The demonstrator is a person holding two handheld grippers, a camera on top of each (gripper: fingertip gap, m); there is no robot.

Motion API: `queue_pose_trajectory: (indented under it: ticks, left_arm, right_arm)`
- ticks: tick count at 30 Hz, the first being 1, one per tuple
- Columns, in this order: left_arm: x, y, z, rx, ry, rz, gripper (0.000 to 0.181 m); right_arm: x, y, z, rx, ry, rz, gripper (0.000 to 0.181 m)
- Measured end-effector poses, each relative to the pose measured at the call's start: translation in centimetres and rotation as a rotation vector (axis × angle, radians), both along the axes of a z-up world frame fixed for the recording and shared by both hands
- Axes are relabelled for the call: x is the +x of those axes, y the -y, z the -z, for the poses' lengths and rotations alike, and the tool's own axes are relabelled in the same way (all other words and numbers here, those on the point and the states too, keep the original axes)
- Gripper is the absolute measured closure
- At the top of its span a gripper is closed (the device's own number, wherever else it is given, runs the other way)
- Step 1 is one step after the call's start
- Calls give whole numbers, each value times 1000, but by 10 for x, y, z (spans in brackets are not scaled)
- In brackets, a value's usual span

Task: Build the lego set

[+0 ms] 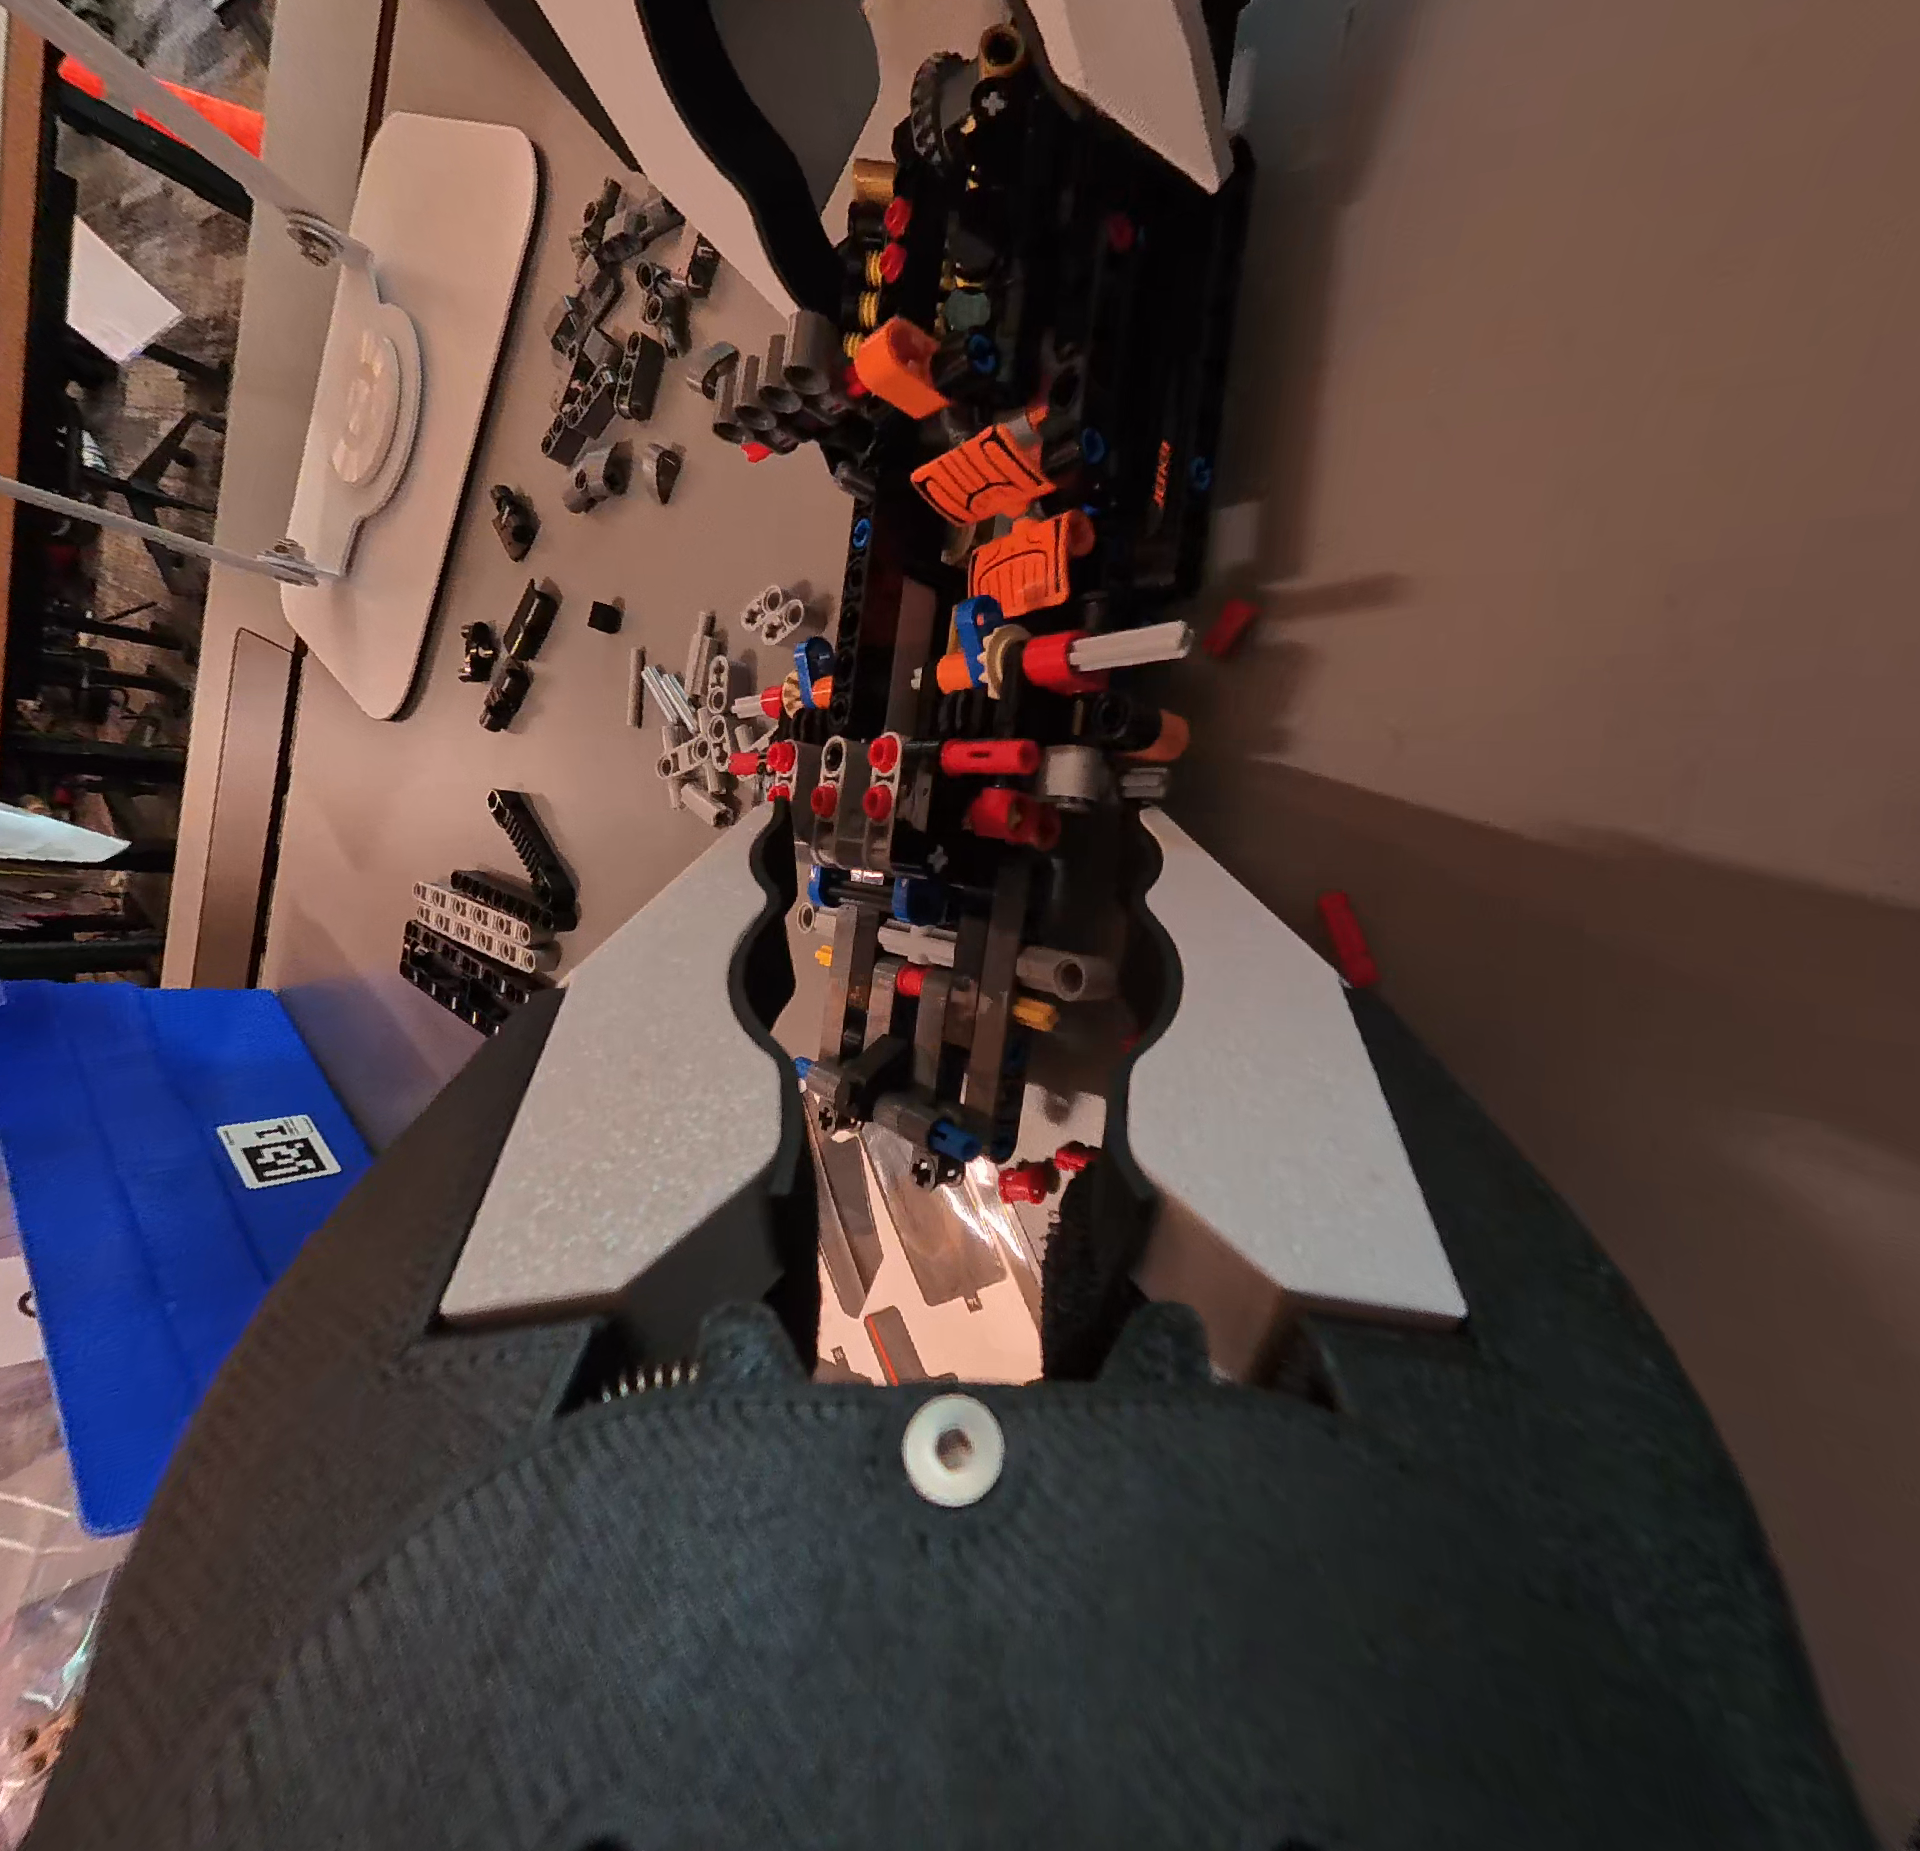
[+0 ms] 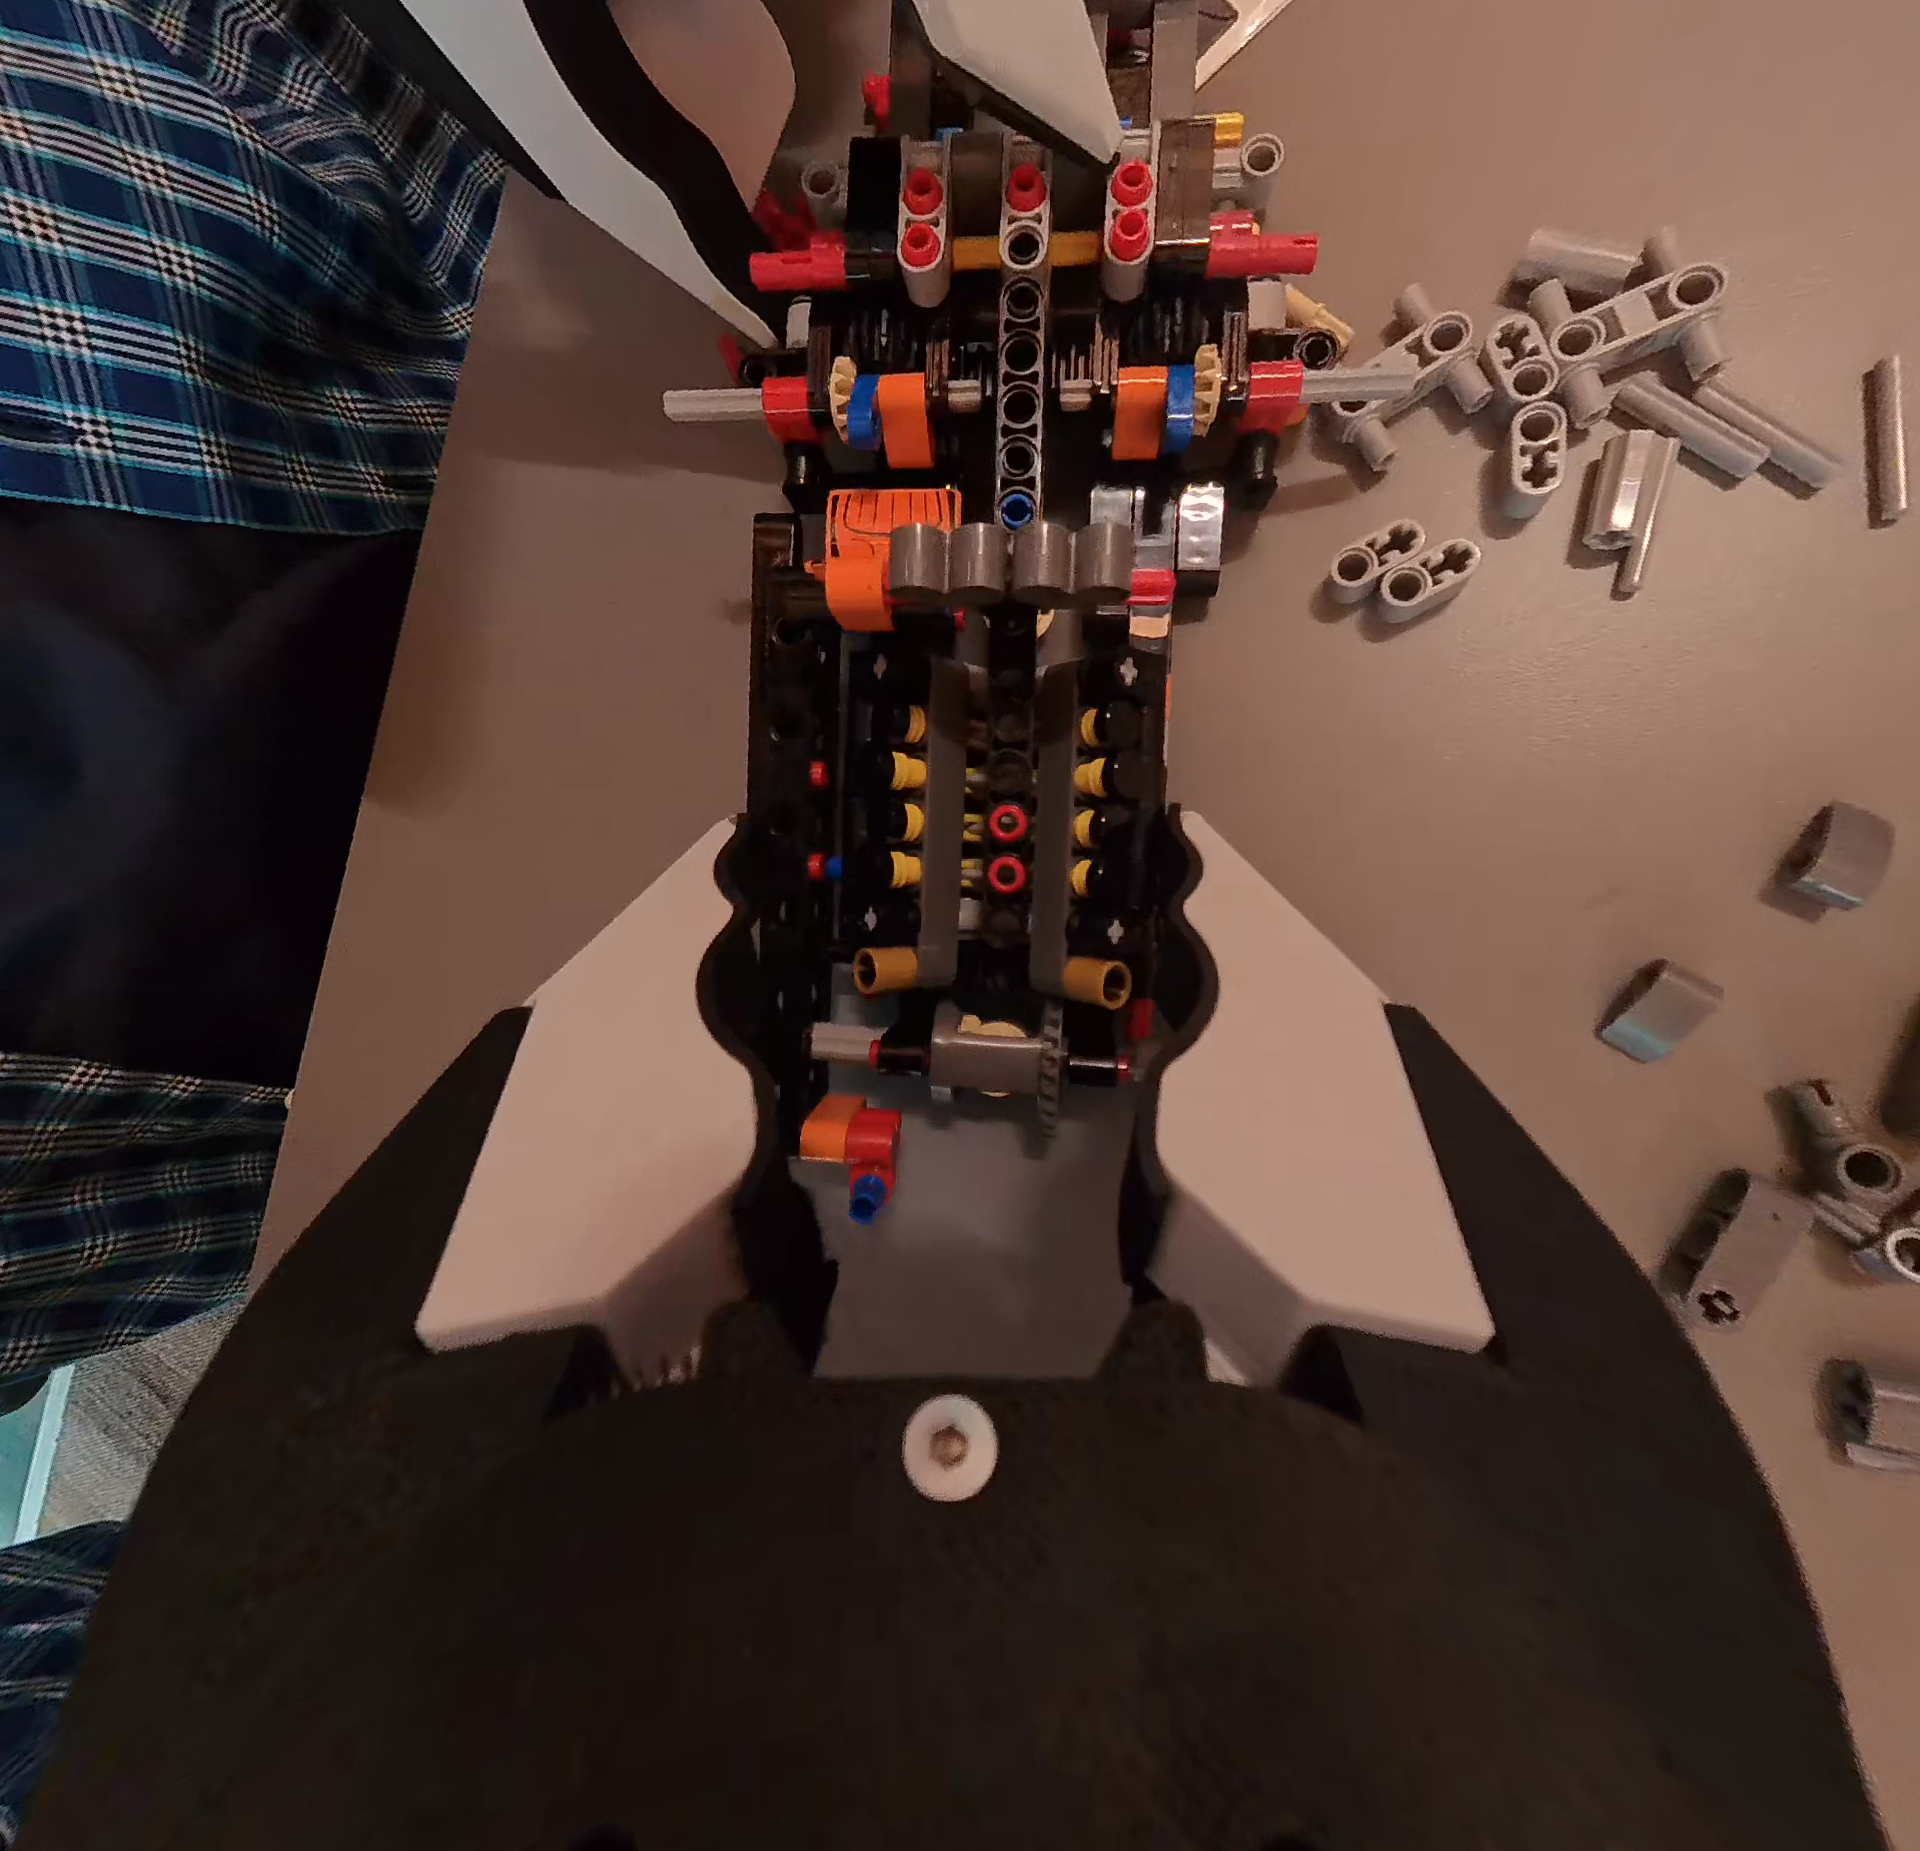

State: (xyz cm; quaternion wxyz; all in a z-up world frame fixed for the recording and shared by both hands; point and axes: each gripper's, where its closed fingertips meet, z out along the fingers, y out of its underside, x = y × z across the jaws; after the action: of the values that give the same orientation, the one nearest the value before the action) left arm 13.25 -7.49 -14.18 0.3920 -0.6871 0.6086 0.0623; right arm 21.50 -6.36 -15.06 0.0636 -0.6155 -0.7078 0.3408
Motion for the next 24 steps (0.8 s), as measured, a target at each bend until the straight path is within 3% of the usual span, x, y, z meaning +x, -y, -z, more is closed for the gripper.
queue_pose_trajectory:
  ticks: [1, 13, 18, 24]
  left_arm:
    - [0, 0, -1, -3, 2, 0, 119]
    - [2, -3, -3, -44, -2, 9, 125]
    - [2, -4, -6, -109, 13, -4, 136]
    - [2, -2, -1, -156, -10, 2, 139]
  right_arm:
    - [0, 0, 0, -1, 0, 0, 105]
    - [-3, -8, -18, 41, -70, 40, 101]
    - [-2, -5, -38, 192, -116, 39, 99]
    - [3, 9, -27, 439, -119, 28, 113]
